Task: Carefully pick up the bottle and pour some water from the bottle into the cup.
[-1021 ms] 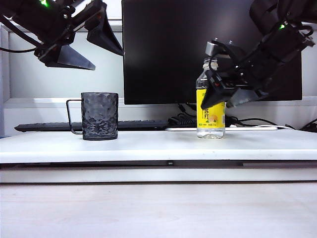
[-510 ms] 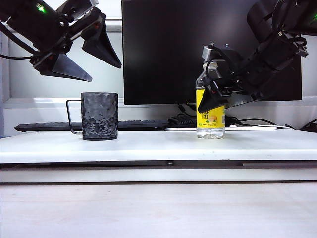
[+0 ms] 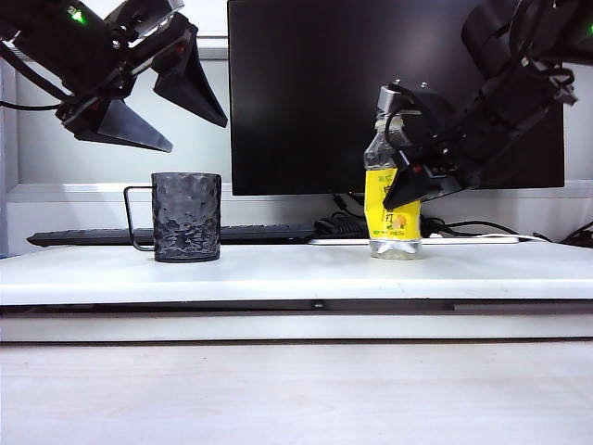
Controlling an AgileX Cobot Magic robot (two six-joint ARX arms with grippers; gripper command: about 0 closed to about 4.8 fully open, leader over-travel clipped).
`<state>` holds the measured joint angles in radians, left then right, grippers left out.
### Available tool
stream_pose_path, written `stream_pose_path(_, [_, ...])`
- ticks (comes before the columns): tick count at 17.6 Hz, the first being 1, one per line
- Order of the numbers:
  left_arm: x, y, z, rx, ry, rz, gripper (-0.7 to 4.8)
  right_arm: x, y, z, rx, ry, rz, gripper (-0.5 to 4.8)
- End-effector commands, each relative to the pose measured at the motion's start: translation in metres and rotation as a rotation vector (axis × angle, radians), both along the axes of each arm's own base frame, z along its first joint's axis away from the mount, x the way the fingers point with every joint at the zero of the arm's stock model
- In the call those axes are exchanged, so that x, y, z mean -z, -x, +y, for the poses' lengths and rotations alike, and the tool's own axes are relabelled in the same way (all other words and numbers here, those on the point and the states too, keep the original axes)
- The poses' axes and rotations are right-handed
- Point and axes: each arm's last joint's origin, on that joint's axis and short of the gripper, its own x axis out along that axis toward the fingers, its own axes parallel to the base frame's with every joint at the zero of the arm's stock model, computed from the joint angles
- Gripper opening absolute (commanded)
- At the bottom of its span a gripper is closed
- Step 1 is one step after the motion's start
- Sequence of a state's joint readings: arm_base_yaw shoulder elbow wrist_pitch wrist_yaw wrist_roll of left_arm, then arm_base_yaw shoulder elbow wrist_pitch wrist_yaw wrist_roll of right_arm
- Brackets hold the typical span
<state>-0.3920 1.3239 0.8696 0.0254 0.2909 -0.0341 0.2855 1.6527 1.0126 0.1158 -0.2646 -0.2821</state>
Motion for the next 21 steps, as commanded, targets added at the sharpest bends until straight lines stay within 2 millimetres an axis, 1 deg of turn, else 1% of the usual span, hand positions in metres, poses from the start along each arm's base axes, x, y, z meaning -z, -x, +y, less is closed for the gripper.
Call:
stream_pose_path(1, [-0.013, 0.005, 0.003, -0.009, -0.013, -0.079, 4.79, -0.031, 0.010, -0.003, -0.001, -0.026, -0.098, 1.44])
stream_pose_path(2, [-0.016, 0.007, 0.004, -0.007, -0.015, -0.096, 4.79, -0.041, 0.015, -0.004, -0.001, -0.034, -0.128, 1.44])
stream_pose_path(3, [-0.018, 0.008, 0.004, -0.007, -0.013, -0.102, 4.79, -0.047, 0.018, -0.005, -0.002, -0.038, -0.146, 1.44])
stream_pose_path(5, [-0.023, 0.013, 0.007, -0.021, -0.013, -0.116, 4.79, -0.074, 0.031, -0.003, -0.003, -0.036, -0.215, 1.49])
stream_pose_path(7, [-0.026, 0.017, 0.009, -0.044, -0.035, -0.122, 4.79, -0.086, 0.034, 0.008, -0.009, 0.092, -0.237, 1.98])
stream_pose_path(8, [-0.030, 0.021, 0.011, -0.044, -0.034, -0.129, 4.79, -0.095, 0.037, 0.018, -0.013, 0.190, -0.264, 2.11])
stream_pose_path(12, [-0.048, 0.036, 0.017, -0.045, -0.012, -0.191, 4.79, -0.118, 0.043, 0.039, -0.049, 0.168, -0.335, 2.07])
stream_pose_path(13, [-0.051, 0.040, 0.019, -0.043, -0.016, -0.208, 4.79, -0.121, 0.045, 0.043, -0.056, 0.164, -0.344, 2.07])
stream_pose_path(16, [-0.059, 0.052, 0.027, -0.115, -0.093, -0.249, 4.79, -0.124, 0.051, 0.058, -0.063, 0.166, -0.370, 2.07])
stream_pose_path(18, [-0.059, 0.055, 0.030, -0.135, -0.106, -0.236, 4.79, -0.121, 0.054, 0.069, -0.097, 0.167, -0.374, 2.07])
stream_pose_path(21, [-0.056, 0.055, 0.036, -0.151, -0.111, -0.200, 4.79, -0.113, 0.051, 0.084, -0.097, 0.214, -0.368, 2.07])
